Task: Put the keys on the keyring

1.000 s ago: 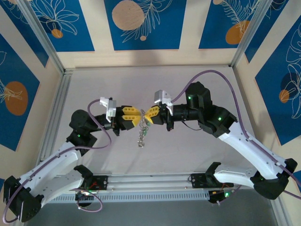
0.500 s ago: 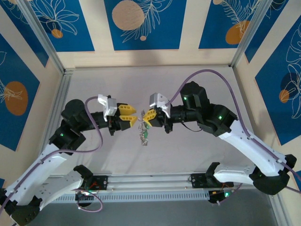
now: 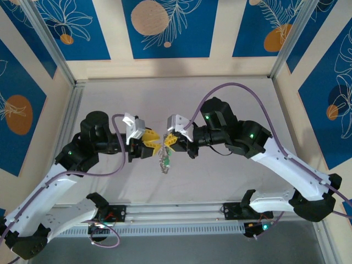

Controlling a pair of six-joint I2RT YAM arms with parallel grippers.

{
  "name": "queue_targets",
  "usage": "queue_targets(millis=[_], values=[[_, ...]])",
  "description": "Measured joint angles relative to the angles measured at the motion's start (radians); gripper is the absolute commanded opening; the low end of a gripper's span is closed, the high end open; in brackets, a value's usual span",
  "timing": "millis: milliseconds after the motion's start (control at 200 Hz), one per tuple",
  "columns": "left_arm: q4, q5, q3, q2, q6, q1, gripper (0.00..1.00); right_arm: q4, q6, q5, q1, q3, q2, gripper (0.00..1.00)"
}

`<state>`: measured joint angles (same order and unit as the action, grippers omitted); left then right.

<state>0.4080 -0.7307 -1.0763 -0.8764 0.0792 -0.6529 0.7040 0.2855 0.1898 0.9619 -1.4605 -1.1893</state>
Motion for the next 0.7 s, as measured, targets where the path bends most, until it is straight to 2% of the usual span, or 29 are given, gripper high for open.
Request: queue_targets(millis=[460, 525, 630, 700], values=[[0.021, -0.001, -0.005, -0.024, 0.010, -0.019, 0.30, 0.001, 0.022, -0.003, 0.018, 0.000, 0.000, 0.00], [0.021, -0.001, -0.005, -0.024, 0.010, -0.023, 0.24, 0.001, 0.022, -0.003, 0.018, 0.000, 0.000, 0.00], [0.020, -0.007, -0.005, -0.024, 0.016, -0.031, 0.00, 0.000, 0.022, -0.005, 0.018, 0.000, 0.000, 0.00], [0.021, -0.011, -0.005, -0.022, 0.013, -0.033, 0.00, 0.000, 0.022, -0.011, 0.016, -0.001, 0.000, 0.00]])
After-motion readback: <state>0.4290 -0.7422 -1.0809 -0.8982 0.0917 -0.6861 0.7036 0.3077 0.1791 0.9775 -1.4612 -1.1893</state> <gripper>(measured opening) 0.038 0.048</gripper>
